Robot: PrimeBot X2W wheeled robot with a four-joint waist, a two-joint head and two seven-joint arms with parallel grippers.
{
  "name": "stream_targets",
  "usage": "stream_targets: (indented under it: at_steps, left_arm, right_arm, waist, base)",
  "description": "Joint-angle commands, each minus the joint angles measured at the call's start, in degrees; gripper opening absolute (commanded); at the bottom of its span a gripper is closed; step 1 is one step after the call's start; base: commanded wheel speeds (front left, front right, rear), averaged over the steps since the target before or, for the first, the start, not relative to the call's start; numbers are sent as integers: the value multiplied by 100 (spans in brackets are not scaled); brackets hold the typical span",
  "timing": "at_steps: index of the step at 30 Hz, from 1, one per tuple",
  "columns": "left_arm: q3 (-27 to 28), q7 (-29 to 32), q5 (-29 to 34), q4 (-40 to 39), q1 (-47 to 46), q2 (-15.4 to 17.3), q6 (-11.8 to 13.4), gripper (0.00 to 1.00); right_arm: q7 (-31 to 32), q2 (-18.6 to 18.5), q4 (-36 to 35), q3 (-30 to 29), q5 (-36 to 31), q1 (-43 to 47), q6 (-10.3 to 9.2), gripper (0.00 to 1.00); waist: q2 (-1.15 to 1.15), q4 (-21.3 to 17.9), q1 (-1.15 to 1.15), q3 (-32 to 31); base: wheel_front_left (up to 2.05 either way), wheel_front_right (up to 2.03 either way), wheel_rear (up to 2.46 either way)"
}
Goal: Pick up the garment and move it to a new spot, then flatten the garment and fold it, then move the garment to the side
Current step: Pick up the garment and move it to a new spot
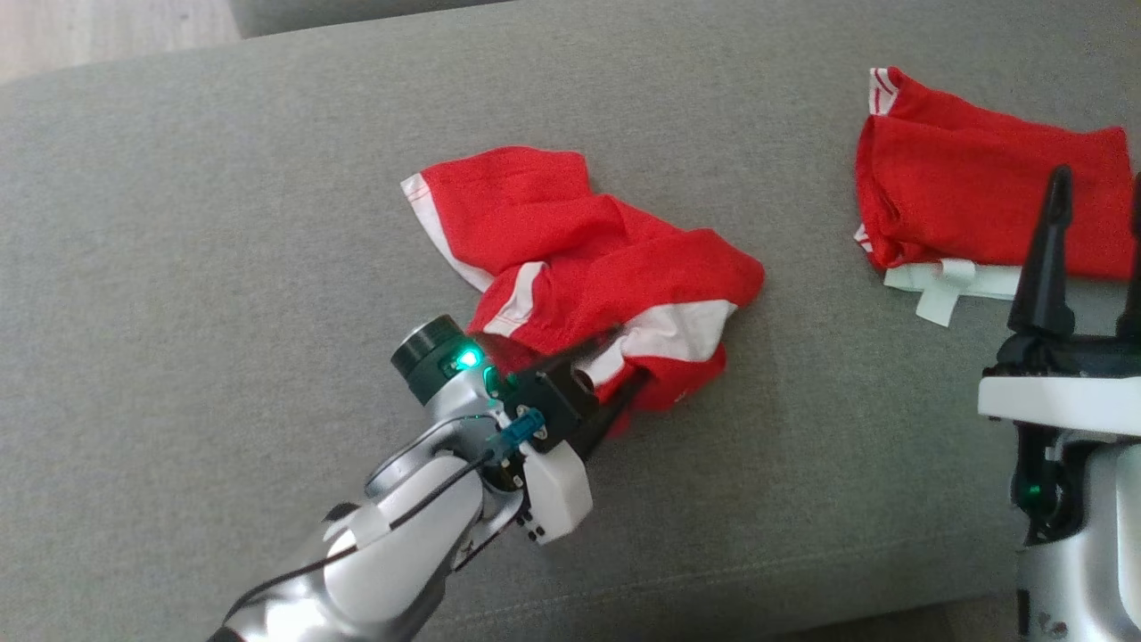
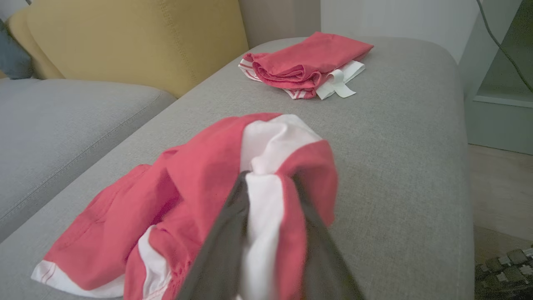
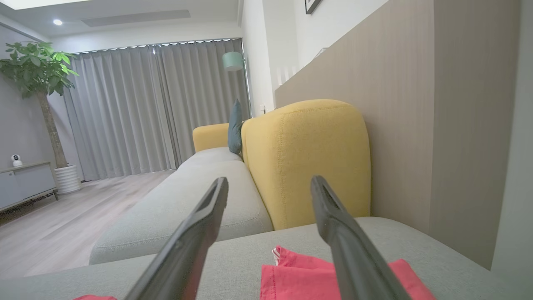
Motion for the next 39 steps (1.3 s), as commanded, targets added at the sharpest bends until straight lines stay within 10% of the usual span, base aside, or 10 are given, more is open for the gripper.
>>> stream_targets:
  at_steps: [1, 23, 31, 39]
  left_arm:
    - [214, -71, -83, -139, -216, 15, 60, 100]
    - [1770, -608, -1210, -1108, 656, 550, 1155, 100]
    - [2773, -789, -1643, -1848, 1581, 273, 1680, 100]
    - [3112, -793, -1337, -2073, 1968, 27, 1382, 100]
  right_arm:
    - [-52, -20, -166, 158, -47, -39, 21, 100]
    - [-52, -20, 221, 375, -240, 206, 21, 100]
    - [-52, -20, 369, 590, -202, 401, 21, 100]
    - [-52, -20, 394, 648, -200, 411, 21, 100]
  waist:
    - [0, 57, 0, -30]
    - [0, 870, 0, -398]
    - [0, 944, 0, -469]
    - [0, 958, 0, -471]
  base:
    - [0, 0, 0]
    - [0, 0, 0]
    - [0, 0, 0]
    - [0, 0, 0]
